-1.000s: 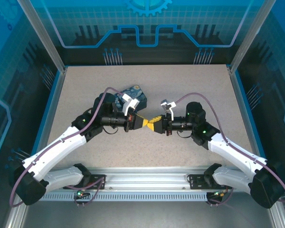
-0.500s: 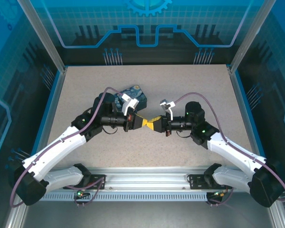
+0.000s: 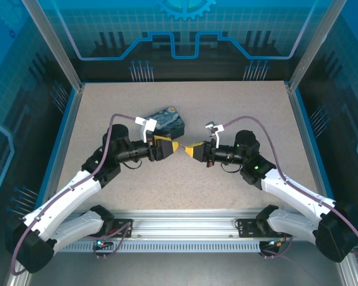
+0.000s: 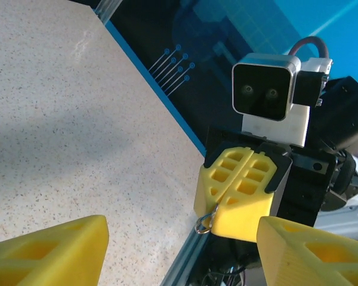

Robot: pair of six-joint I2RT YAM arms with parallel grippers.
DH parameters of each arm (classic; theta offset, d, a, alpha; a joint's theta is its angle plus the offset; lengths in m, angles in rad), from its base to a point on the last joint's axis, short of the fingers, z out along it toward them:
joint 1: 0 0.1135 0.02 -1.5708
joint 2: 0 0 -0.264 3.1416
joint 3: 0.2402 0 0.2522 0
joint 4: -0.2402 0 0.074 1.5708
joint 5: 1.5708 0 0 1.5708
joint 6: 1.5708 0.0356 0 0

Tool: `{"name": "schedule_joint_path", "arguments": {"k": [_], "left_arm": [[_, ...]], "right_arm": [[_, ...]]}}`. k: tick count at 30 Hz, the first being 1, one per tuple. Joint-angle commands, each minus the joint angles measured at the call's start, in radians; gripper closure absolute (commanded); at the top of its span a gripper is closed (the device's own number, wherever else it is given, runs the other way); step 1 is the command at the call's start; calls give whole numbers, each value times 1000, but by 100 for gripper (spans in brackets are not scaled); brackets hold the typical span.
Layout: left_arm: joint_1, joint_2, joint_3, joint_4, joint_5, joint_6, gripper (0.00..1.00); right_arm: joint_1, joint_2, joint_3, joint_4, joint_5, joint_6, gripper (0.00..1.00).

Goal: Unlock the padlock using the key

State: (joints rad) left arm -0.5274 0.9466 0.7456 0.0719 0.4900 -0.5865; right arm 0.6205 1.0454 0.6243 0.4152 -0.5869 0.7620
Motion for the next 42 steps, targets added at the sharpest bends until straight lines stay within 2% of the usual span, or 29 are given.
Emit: {"name": "schedule_joint_path", "arguments": {"k": [1, 9, 14, 20, 28, 32, 35, 37, 42], "left_arm": [[0, -11, -54, 196, -40, -139, 31], [-13, 9, -78, 270, -35, -182, 30], [-18, 24, -65, 284, -31, -193, 35], [-24, 38, -58, 290, -18, -200, 53], [-26, 40, -54, 285, -17, -206, 87], [-27, 40, -49, 266, -21, -195, 99], [-27, 40, -40, 245, -24, -179, 100], [-27, 39, -31, 224, -27, -162, 100], [-28, 34, -17, 189, -21, -140, 100]], "right_arm": [[29, 2, -8, 109, 85, 83, 100], [72, 20, 39, 85, 113, 94, 100], [86, 46, 56, 86, 115, 101, 100], [101, 86, 68, 111, 122, 112, 100], [101, 118, 69, 152, 124, 149, 100], [102, 119, 71, 154, 120, 157, 100], [101, 119, 79, 145, 87, 145, 97], [101, 117, 95, 106, 58, 122, 90], [99, 107, 107, 79, 26, 98, 80]]}}
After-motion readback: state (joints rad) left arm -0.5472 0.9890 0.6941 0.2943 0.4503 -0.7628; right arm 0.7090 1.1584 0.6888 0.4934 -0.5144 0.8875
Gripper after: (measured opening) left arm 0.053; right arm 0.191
